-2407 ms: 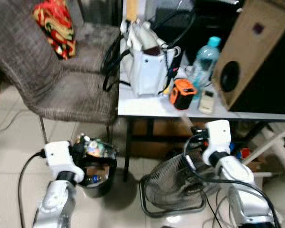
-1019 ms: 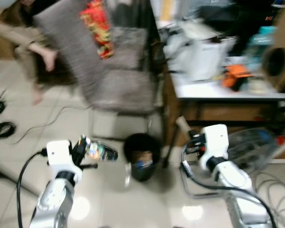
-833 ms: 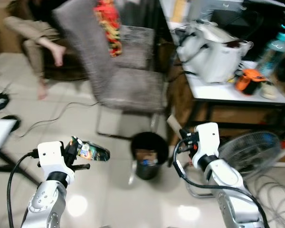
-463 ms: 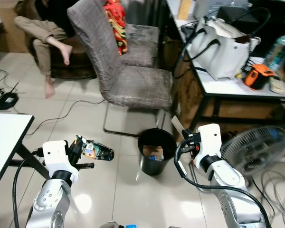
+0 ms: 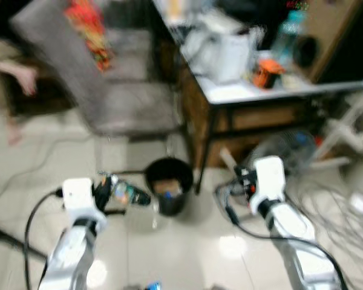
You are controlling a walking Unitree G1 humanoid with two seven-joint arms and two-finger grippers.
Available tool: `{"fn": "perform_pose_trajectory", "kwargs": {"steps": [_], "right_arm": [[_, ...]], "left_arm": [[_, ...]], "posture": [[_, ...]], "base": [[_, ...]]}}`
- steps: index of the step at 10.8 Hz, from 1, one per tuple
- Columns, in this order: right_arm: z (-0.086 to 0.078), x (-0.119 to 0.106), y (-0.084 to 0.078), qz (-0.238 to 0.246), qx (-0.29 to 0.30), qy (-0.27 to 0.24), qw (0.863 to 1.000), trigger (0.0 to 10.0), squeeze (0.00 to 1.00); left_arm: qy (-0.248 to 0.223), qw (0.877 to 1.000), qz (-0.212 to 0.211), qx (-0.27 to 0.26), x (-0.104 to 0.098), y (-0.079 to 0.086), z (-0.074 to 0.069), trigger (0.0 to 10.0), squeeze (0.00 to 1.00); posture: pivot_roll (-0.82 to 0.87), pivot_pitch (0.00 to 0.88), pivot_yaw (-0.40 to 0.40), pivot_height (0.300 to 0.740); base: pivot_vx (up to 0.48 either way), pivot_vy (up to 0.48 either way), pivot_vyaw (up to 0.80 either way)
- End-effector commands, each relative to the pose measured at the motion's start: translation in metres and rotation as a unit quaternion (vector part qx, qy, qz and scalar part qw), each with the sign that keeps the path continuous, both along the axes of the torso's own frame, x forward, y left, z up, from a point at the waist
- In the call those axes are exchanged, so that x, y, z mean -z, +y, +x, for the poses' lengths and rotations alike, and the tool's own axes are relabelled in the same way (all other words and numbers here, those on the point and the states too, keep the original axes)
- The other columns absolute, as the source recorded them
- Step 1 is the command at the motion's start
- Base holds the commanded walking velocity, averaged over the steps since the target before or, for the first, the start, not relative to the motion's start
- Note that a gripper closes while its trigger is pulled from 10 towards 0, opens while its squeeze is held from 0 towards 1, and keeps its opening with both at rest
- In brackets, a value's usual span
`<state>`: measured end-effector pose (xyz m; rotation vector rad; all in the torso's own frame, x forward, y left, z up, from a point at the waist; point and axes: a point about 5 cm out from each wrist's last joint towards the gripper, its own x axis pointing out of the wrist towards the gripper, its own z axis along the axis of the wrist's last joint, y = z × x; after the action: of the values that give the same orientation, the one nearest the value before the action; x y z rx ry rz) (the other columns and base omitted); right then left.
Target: Picking trash to rubbish bin
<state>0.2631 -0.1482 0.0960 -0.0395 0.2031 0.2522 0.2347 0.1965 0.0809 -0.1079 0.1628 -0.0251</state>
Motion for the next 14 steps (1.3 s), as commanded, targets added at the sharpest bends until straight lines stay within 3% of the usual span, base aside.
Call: {"fn": "perform_pose_trajectory", "kwargs": {"steps": [1,14], "right_arm": [[0.0014,-0.0038,0.0025,0.002,-0.006,-0.009,1.000,10.0,0.00],[-0.0006,-0.0017,0.0053,0.005,-0.012,-0.003,1.000,10.0,0.00]], "left_arm": [[0.003,1.000,0.003,-0.001,0.0012,0.0022,-0.0006,10.0,0.00],[0.005,1.000,-0.002,0.003,0.0012,0.0014,0.0001,10.0,0.00]], "posture": [[-0.07,0.103,-0.021,0.740],[-0.08,0.113,-0.018,0.740]], "base": [[0.000,0.000,0.00],[0.380,0.000,0.00]]}}
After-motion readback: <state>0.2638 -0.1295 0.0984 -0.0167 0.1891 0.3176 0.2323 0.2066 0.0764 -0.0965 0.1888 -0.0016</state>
